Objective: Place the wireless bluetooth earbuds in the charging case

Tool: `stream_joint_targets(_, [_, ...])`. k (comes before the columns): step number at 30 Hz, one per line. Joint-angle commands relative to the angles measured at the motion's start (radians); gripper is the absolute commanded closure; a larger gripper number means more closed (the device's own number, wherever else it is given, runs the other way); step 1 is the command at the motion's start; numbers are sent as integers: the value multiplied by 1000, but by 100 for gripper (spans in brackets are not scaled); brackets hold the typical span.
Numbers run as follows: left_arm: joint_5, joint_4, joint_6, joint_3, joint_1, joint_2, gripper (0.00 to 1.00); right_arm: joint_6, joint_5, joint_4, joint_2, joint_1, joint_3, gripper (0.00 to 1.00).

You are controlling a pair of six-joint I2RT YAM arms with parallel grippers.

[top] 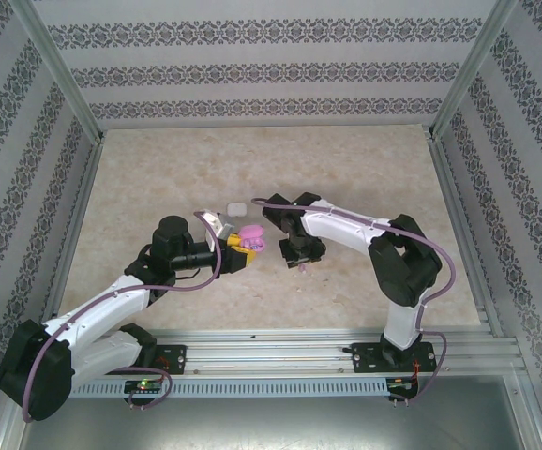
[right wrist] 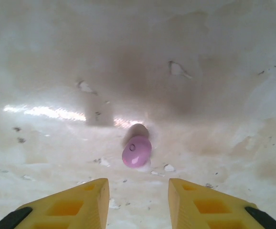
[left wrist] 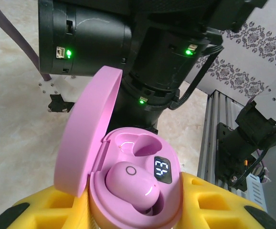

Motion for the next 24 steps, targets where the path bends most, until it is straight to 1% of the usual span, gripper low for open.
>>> stream_joint_targets(1, [6,18,9,-9,9,-3,93,50,33,-37,3,21,14,64])
stream_joint_targets(13, [1,-3,14,-20,10,-31,93,70,46,-17,79,29,40,72])
stream_joint_targets(24, [1,-8,14,-22,10,-36,93,67,41,-2,125,29,48,75])
